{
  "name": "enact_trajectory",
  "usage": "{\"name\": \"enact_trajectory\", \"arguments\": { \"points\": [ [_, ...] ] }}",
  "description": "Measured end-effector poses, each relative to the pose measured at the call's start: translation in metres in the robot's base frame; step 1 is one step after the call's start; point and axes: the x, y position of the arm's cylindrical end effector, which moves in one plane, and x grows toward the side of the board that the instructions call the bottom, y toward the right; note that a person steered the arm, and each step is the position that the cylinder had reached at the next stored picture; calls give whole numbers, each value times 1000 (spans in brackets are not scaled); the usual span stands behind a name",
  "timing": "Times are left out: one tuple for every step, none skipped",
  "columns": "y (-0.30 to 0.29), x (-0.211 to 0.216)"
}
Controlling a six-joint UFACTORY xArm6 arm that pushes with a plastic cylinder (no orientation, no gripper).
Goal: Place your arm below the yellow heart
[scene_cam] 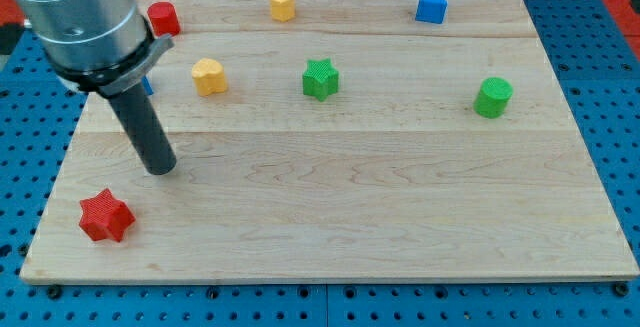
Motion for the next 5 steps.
{"name": "enact_trajectory", "arguments": {
  "points": [
    [-3, 0],
    [-4, 0],
    [23, -4],
    [26, -44],
    [55, -82]
  ]
}}
